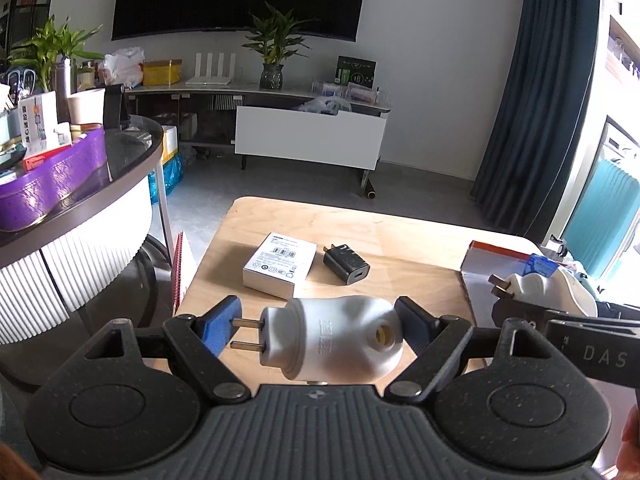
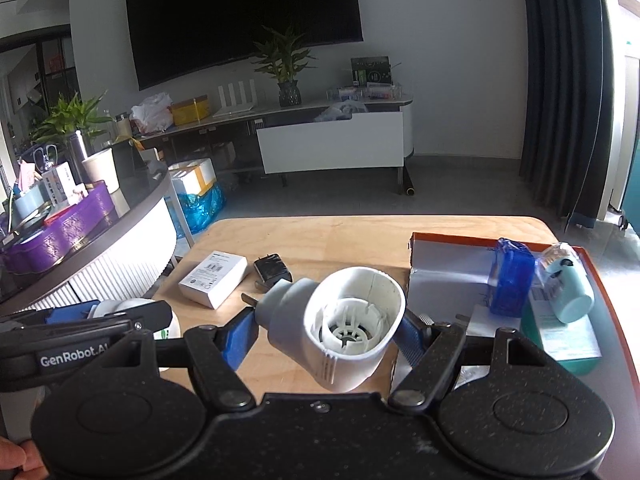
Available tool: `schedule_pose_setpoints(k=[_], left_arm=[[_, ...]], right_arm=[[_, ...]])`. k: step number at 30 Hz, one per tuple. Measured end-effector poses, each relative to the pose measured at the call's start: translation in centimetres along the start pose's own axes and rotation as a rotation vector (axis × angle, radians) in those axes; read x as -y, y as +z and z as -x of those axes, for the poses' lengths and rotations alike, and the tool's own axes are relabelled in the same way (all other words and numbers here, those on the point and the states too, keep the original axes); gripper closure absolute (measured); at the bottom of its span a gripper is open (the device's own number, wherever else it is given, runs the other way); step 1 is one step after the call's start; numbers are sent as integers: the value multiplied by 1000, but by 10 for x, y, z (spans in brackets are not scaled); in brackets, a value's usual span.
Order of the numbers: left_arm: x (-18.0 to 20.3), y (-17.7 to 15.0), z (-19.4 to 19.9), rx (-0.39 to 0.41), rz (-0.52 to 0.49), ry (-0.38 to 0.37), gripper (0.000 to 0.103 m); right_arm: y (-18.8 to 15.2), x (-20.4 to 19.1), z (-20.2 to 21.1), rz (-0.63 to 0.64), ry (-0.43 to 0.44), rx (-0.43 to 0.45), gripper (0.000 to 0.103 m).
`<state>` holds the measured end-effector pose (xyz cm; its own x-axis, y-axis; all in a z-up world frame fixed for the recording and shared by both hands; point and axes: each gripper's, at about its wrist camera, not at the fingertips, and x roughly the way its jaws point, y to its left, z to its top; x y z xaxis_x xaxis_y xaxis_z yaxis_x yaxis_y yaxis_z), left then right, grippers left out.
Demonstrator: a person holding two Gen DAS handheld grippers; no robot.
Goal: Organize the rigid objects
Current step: 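Carry both white plug chargers over the orange-rimmed box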
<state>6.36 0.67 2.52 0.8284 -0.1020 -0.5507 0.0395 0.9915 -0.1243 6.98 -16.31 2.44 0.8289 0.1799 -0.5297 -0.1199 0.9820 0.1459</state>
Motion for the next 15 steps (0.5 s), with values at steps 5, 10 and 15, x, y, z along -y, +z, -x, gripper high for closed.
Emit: schedule_pose_setpoints(k=[5,10,15], left_arm=[[2,-4,12,8,4,-11,18],[8,-7,22,19,-5,-15,18],[14,-9,31,32,-15,-25,18]], right_arm=[[-7,0,18,-1,-4,13,17],[-13,4,35,-13,-8,30,17],[-16,8,48,-21,-15,44,17]])
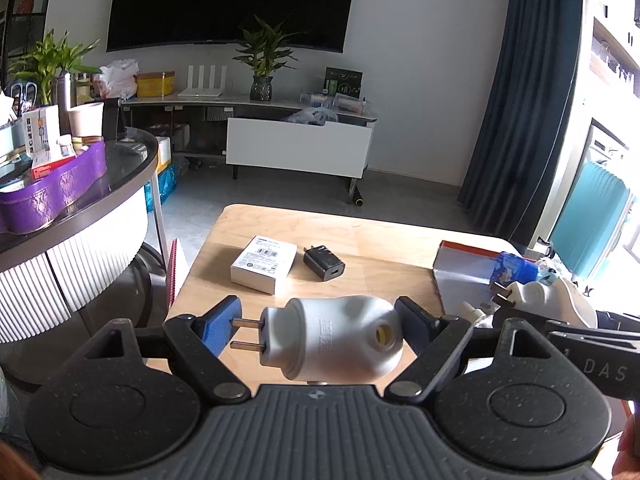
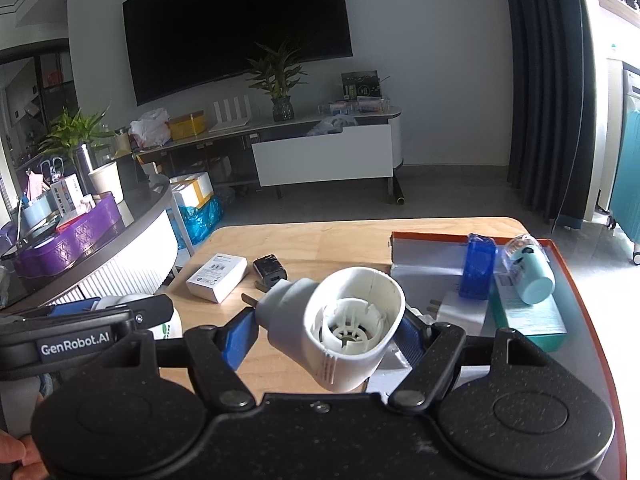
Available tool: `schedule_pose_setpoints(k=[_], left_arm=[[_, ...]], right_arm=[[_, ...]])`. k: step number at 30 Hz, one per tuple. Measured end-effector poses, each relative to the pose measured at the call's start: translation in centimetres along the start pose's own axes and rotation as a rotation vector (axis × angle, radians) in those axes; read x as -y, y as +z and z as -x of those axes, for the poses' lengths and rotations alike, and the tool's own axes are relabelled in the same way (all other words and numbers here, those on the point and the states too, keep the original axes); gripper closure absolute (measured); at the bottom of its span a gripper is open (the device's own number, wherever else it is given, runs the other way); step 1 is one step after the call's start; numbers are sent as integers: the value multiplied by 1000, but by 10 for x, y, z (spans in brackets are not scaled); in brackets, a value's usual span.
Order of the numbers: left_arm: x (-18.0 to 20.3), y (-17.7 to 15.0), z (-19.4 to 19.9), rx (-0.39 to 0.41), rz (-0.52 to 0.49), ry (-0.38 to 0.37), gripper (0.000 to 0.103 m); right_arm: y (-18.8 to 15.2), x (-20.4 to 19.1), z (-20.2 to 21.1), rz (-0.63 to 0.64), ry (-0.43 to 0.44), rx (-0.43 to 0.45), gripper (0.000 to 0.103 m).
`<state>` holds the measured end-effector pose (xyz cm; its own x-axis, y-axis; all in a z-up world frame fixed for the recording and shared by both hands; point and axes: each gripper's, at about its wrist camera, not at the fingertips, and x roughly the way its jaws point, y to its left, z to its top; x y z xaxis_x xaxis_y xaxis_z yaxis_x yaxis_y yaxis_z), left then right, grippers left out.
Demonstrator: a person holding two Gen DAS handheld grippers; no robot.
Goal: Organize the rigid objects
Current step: 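Carry both white plug chargers over the orange-rimmed box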
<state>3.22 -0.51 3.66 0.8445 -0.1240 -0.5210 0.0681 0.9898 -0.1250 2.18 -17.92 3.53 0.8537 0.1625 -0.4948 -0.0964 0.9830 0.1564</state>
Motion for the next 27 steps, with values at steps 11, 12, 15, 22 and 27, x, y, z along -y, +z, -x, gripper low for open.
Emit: schedule_pose_setpoints(k=[11,12,15,22,27], left_arm=[[10,-4,12,13,-14,-20,18],[11,-5,13,15,-16,-22,18],[15,-7,16,18,-25,-28,18],[21,-9,19,18,-39,-39,18],[26,-9,20,16,-43,-52,18]], right_arm=[[-5,6,20,-3,-12,23,17],[-5,6,21,-3,-14,24,17],[-7,9,25,-8,-14,31,17],[-10,14,32,-15,-19,38,17],[-11,19,38,-21,-30,46,17]])
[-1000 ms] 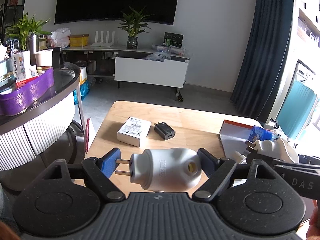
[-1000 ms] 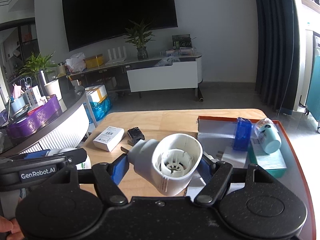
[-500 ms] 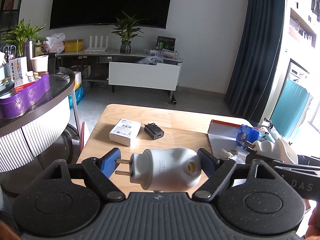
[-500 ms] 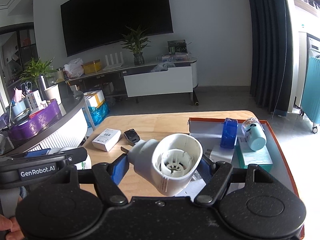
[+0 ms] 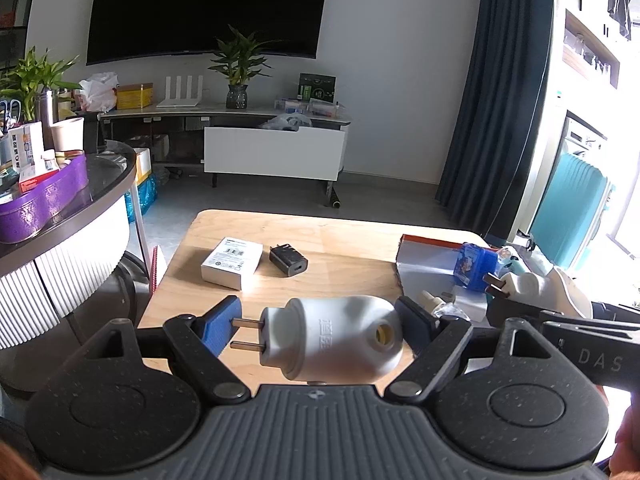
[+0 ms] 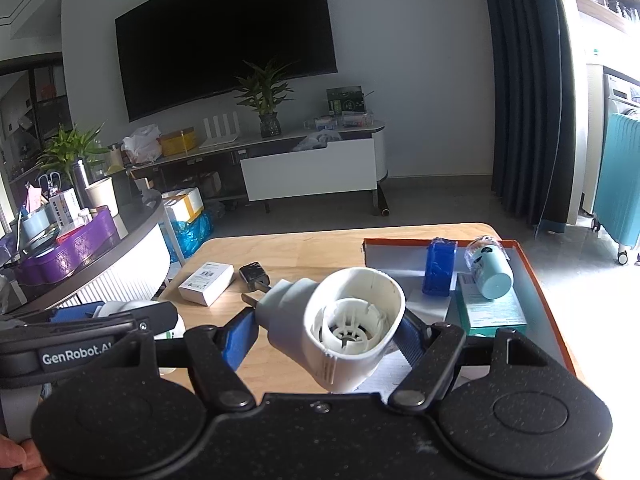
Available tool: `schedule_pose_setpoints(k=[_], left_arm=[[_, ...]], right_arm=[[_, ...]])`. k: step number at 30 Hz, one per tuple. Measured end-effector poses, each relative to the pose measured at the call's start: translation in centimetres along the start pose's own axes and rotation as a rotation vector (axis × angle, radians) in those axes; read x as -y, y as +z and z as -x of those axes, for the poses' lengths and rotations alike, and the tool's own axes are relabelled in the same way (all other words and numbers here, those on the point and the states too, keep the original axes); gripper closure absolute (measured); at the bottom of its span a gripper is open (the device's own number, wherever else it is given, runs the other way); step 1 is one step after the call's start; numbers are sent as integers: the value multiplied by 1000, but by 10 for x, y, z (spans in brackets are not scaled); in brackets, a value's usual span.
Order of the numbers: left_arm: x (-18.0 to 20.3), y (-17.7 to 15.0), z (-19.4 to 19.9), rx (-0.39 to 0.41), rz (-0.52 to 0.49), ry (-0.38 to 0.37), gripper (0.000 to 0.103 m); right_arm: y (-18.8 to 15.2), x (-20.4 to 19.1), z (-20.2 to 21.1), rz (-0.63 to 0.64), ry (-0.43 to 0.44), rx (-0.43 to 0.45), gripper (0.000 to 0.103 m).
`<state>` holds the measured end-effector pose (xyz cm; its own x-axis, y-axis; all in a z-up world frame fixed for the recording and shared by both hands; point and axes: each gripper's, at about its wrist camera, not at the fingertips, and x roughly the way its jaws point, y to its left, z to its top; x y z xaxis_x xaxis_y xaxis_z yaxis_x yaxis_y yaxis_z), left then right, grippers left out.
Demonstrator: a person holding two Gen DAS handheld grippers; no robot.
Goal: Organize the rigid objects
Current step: 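Carry both white plug chargers over the orange-rimmed box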
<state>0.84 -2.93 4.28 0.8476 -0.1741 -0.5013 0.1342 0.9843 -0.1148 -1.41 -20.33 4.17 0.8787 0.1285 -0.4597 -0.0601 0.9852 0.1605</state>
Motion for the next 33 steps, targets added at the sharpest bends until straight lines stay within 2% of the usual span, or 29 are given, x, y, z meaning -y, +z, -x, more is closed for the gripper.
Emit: schedule_pose_setpoints(k=[33], left_arm=[[33,-8,0,-14,-67,-67,18]], right_arm=[[-1,32,26,-33,-67,32,17]])
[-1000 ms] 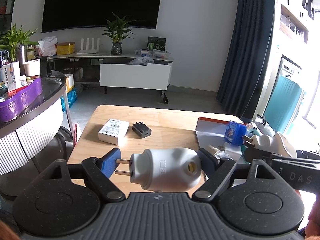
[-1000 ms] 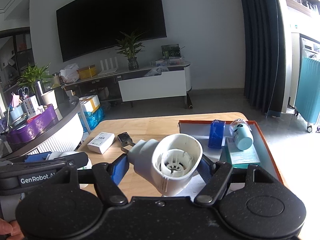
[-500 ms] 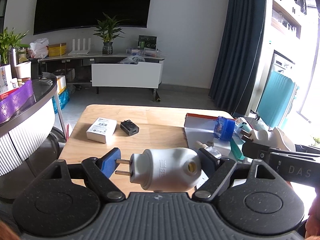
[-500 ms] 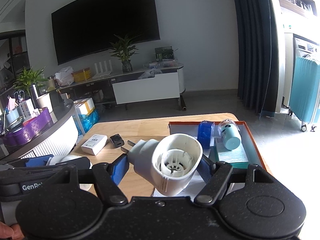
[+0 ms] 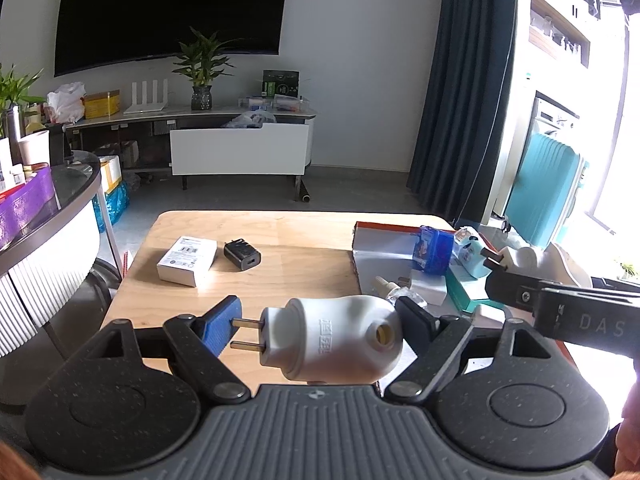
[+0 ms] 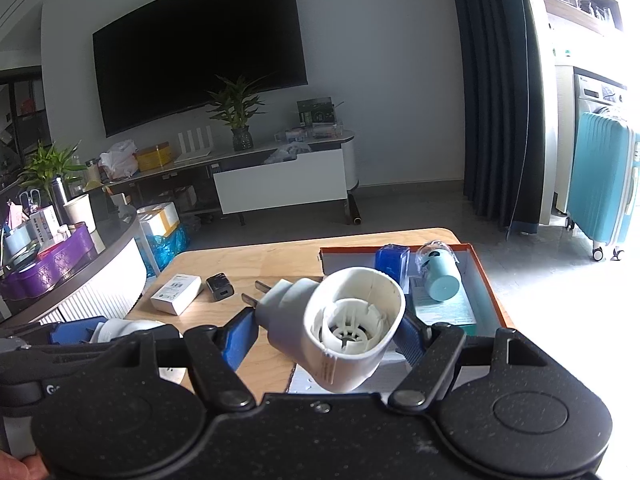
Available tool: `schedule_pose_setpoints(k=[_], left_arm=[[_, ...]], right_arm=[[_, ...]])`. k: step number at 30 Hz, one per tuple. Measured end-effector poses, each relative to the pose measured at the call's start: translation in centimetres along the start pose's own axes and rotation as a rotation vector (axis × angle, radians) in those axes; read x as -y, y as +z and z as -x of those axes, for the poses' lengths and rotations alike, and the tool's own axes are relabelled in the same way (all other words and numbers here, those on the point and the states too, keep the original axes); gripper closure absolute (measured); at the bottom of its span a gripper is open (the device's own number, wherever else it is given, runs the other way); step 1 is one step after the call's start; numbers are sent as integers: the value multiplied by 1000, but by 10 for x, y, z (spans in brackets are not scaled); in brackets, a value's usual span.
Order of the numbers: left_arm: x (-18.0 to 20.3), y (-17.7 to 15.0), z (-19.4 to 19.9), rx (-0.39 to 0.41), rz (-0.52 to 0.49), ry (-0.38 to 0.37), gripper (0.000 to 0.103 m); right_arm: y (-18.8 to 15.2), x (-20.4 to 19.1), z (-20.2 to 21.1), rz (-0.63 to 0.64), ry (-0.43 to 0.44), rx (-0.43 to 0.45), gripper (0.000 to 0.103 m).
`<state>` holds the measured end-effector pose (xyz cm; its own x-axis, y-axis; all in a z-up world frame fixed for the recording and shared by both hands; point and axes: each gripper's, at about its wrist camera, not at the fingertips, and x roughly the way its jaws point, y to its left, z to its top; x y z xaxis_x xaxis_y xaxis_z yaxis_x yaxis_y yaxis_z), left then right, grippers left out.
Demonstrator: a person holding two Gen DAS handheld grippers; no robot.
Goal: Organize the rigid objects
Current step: 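Carry both white plug chargers over the orange-rimmed box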
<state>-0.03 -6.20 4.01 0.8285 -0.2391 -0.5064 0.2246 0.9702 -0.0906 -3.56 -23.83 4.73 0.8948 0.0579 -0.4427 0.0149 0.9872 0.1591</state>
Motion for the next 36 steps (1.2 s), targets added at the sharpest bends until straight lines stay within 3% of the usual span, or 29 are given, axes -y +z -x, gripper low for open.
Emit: schedule_pose_setpoints(k=[36], left_arm=[[36,-4,-19,-33,-52,-77,18]], right_arm=[[-1,33,3,-56,-86,9,17]])
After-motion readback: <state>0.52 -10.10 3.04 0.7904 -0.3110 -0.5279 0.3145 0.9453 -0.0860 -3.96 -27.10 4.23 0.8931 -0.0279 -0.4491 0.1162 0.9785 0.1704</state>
